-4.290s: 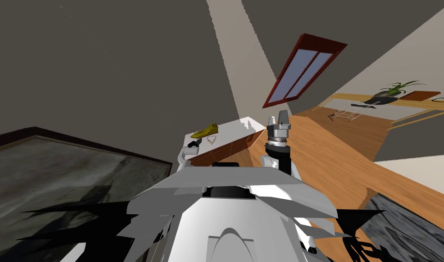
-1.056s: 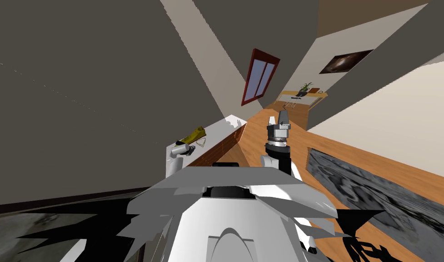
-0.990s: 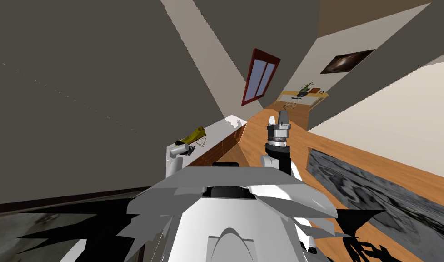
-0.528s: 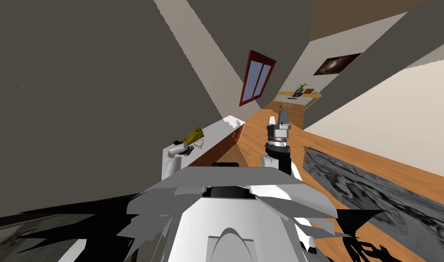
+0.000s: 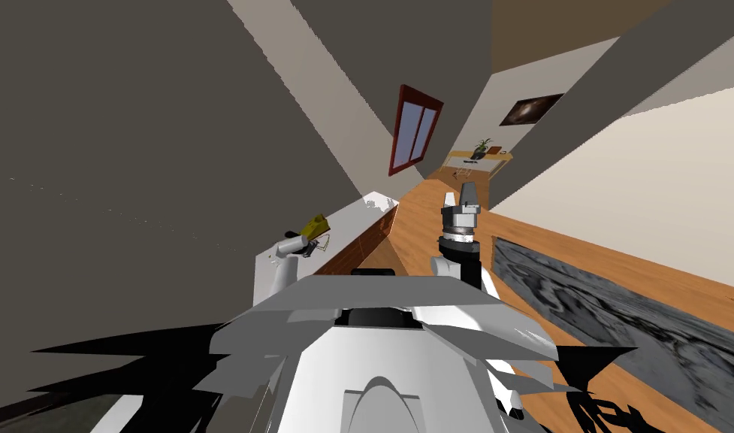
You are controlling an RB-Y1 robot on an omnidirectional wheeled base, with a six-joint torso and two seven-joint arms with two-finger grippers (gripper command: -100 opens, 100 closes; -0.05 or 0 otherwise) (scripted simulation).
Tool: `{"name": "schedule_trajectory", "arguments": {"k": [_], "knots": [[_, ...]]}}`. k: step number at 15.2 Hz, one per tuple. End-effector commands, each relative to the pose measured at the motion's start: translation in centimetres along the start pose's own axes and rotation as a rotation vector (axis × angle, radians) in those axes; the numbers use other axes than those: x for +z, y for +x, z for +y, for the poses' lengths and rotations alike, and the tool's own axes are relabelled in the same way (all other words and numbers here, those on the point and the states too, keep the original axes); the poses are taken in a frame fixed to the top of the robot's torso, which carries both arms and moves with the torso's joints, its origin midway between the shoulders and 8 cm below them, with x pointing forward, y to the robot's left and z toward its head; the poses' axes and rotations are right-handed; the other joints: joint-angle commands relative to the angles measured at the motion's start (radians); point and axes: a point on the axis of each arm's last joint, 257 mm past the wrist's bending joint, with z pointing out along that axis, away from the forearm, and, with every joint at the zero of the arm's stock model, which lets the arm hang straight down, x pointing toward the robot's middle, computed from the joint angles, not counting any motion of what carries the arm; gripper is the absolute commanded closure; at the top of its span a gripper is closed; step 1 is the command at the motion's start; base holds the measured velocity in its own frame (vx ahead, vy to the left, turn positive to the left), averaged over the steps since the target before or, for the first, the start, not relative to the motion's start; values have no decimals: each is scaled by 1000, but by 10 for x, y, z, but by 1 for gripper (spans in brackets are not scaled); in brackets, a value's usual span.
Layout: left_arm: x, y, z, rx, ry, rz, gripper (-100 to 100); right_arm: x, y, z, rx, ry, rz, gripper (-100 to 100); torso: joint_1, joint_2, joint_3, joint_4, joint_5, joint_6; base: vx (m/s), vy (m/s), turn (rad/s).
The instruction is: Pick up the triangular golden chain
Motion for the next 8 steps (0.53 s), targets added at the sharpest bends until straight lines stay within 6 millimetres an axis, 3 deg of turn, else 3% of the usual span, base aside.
{"name": "schedule_trajectory", "arguments": {"k": [1, 3, 8], "knots": [[2, -9, 3, -19, -8, -6, -100, 0, 0, 0, 0, 0, 0, 0, 0, 0, 0, 0, 0, 0, 52, -47, -113], [9, -5, 1, -23, -5, -5, -100, 0, 0, 0, 0, 0, 0, 0, 1, 1, 0, 0, 0, -1, 12, -13, -50], [21, -4, 2, -43, -8, -8, -100, 0, 0, 0, 0, 0, 0, 0, 7, 7, 4, 1, 2, -1, -35, 38, -76]]}}
